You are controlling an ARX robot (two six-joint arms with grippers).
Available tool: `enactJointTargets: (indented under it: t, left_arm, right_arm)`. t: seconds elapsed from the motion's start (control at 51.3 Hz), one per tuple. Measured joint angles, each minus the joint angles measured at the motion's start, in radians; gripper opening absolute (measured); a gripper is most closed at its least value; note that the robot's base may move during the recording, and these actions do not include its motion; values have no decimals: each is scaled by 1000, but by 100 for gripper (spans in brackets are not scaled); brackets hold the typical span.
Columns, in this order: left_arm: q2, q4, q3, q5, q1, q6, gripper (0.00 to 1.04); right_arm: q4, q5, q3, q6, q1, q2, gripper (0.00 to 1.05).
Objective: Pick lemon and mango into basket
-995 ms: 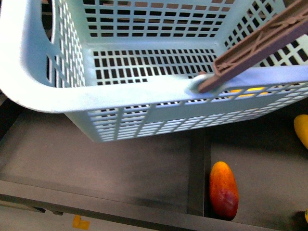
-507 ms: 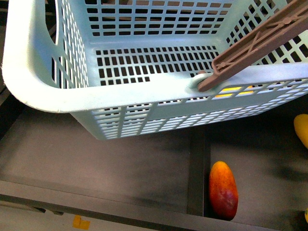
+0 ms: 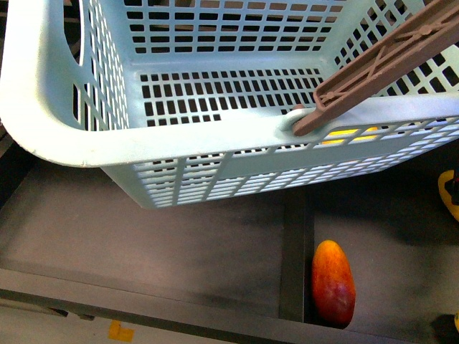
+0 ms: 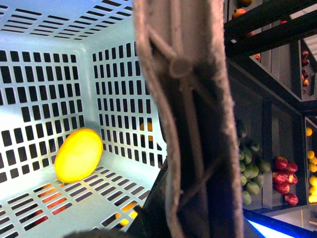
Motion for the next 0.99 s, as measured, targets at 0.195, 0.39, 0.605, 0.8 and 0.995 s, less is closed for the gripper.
enactJointTargets:
  t: [0.195, 0.39, 0.605, 0.8, 0.995]
  left_arm:
    - [0, 0, 0, 1, 0, 0, 5]
    - [0, 0, 0, -1, 0, 0, 5]
    - [0, 0, 0, 0, 0, 0, 5]
    - [0, 0, 0, 0, 0, 0, 5]
    - [0, 0, 0, -1, 0, 0, 5]
  right_arm:
    - [-14, 19, 36, 22, 2, 49, 96]
    - [-23, 24, 52, 26, 2, 69, 96]
    - [-34, 36, 62, 31, 4, 79, 76]
    - [-36, 44, 63, 42, 4, 80, 61]
    - [-9, 29, 33, 53, -5, 66, 58]
